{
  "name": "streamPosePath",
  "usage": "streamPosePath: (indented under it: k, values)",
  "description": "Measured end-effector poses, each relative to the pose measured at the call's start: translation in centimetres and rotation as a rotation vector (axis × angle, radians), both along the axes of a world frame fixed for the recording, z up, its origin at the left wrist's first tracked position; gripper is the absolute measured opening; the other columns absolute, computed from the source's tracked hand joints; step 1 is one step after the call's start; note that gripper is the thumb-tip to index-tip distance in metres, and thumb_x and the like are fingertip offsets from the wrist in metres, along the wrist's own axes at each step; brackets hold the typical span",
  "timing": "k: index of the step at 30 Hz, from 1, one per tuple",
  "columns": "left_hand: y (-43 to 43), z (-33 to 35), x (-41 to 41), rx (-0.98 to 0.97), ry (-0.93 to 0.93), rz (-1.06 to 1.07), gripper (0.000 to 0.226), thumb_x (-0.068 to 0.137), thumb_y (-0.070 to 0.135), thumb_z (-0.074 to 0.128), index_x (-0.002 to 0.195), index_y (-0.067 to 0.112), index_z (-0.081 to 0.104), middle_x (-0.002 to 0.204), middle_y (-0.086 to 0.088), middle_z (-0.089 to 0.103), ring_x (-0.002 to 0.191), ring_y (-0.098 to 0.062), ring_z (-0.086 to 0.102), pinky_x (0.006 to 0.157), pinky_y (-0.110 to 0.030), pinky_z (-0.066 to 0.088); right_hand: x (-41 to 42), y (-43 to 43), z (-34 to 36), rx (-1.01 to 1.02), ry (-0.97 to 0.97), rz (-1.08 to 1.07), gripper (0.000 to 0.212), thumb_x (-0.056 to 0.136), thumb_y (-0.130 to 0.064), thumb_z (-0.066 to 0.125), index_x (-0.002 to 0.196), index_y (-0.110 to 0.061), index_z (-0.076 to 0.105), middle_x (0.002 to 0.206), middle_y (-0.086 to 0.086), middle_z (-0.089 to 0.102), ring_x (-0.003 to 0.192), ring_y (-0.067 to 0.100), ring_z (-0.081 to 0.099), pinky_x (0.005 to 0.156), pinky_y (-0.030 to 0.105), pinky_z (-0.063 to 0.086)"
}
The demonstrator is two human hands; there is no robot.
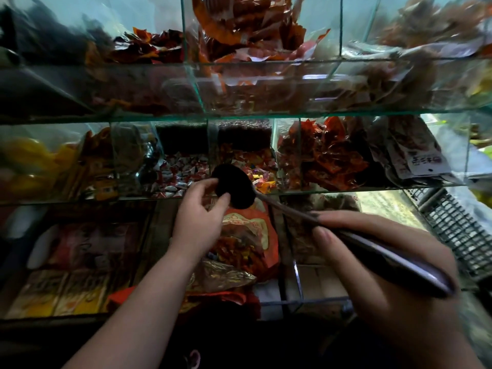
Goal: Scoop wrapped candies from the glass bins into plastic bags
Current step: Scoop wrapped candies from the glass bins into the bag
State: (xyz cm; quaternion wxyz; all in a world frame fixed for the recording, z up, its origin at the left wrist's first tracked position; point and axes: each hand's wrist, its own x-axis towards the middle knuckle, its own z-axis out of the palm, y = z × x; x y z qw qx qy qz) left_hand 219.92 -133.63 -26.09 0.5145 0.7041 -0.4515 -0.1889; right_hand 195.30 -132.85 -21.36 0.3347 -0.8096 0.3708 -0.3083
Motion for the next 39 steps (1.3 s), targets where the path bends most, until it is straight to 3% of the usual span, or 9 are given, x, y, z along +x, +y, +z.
streamPosePath:
  k: [2, 5, 8, 11, 16, 20, 26, 31, 39]
  values:
    - [2.1, -0.7, 0.0, -0.027, -0.043, -0.001, 0.030, 0.093, 0.029, 0.069, 0.118, 0.042, 0.058, 0.118, 0.027, 0.056, 0.112, 0.008, 0.053, 0.091, -0.014, 0.041, -0.3, 2.4, 1.9, -0.025, -0.021, -0.004, 0.025, 0.102, -0.013, 0.058, 0.109, 0.010, 0.067, 0.109, 0.026, 0.070, 0.110, 0.008, 0.063, 0.089, 0.002, 0.046]
    - [4.8, -2.6, 0.2, -0.035, -0.145, 0.093, 0.033, 0.089, 0.023, 0.073, 0.112, 0.040, 0.058, 0.115, 0.029, 0.049, 0.113, 0.011, 0.048, 0.090, -0.011, 0.039, -2.1, 3.3, 4.2, -0.197, -0.117, -0.131, 0.009, 0.082, -0.029, 0.075, 0.087, -0.036, 0.076, 0.087, -0.021, 0.076, 0.085, -0.015, 0.069, 0.082, 0.002, 0.048]
    - [6.1, -5.2, 0.5, 0.146, -0.190, 0.185, 0.035, 0.087, 0.017, 0.074, 0.116, 0.031, 0.061, 0.137, 0.010, 0.043, 0.131, -0.009, 0.041, 0.108, -0.028, 0.036, -1.8, 2.6, 3.0, -0.227, -0.027, -0.059, 0.009, 0.081, -0.038, 0.075, 0.087, -0.034, 0.080, 0.092, -0.026, 0.076, 0.083, -0.011, 0.071, 0.075, 0.007, 0.053]
    - [6.3, -6.8, 0.3, 0.401, -0.088, 0.065, 0.046, 0.095, 0.015, 0.063, 0.140, 0.023, 0.056, 0.158, -0.003, 0.032, 0.142, -0.024, 0.038, 0.118, -0.035, 0.031, 2.0, 0.8, -0.3, -0.094, 0.087, -0.006, 0.013, 0.082, -0.034, 0.074, 0.093, -0.029, 0.080, 0.091, -0.020, 0.076, 0.087, -0.006, 0.070, 0.077, 0.017, 0.057]
    - [5.9, -7.7, 0.2, 0.471, -0.063, 0.007, 0.068, 0.102, 0.018, 0.051, 0.160, 0.024, 0.016, 0.165, 0.004, 0.022, 0.150, -0.017, 0.026, 0.116, -0.030, 0.026, 7.7, -2.5, -7.8, -0.029, 0.317, 0.048, 0.021, 0.091, -0.024, 0.071, 0.110, -0.021, 0.078, 0.107, -0.002, 0.076, 0.102, 0.016, 0.068, 0.090, 0.030, 0.054]
    - [5.9, -8.0, 0.2, 0.494, -0.053, -0.014, 0.076, 0.100, 0.019, 0.054, 0.161, 0.027, 0.007, 0.167, 0.007, 0.015, 0.152, -0.018, 0.021, 0.111, -0.025, 0.023, 9.9, -2.8, -11.3, 0.054, 0.308, -0.009, 0.021, 0.092, -0.029, 0.070, 0.109, -0.021, 0.077, 0.107, -0.002, 0.077, 0.101, 0.017, 0.071, 0.088, 0.032, 0.057]
    - [6.2, -8.1, 0.1, 0.483, -0.029, -0.021, 0.078, 0.101, 0.020, 0.054, 0.161, 0.029, 0.006, 0.167, 0.010, 0.011, 0.152, -0.013, 0.016, 0.105, -0.019, 0.016, 8.8, -2.8, -11.4, 0.179, 0.047, -0.136, 0.006, 0.085, -0.028, 0.077, 0.087, -0.022, 0.080, 0.080, -0.012, 0.076, 0.077, -0.001, 0.071, 0.068, 0.016, 0.055]
    - [6.4, -7.9, -0.2, 0.465, -0.003, -0.043, 0.077, 0.101, 0.018, 0.053, 0.161, 0.030, 0.006, 0.167, 0.011, 0.011, 0.152, -0.010, 0.013, 0.108, -0.020, 0.016, 6.9, -2.4, -10.0, 0.319, -0.159, -0.190, 0.009, 0.085, -0.021, 0.081, 0.079, -0.028, 0.081, 0.078, -0.013, 0.078, 0.076, -0.001, 0.073, 0.067, 0.011, 0.054]
    - [6.9, -7.9, -0.4, 0.465, 0.038, -0.065, 0.079, 0.100, 0.018, 0.055, 0.160, 0.035, 0.007, 0.167, 0.011, 0.012, 0.151, -0.013, 0.018, 0.107, -0.021, 0.021, 6.1, -3.7, -10.1, 0.913, -0.609, -0.565, 0.013, 0.087, -0.007, 0.076, 0.073, -0.006, 0.079, 0.080, 0.022, 0.078, 0.079, 0.034, 0.079, 0.068, 0.037, 0.064]
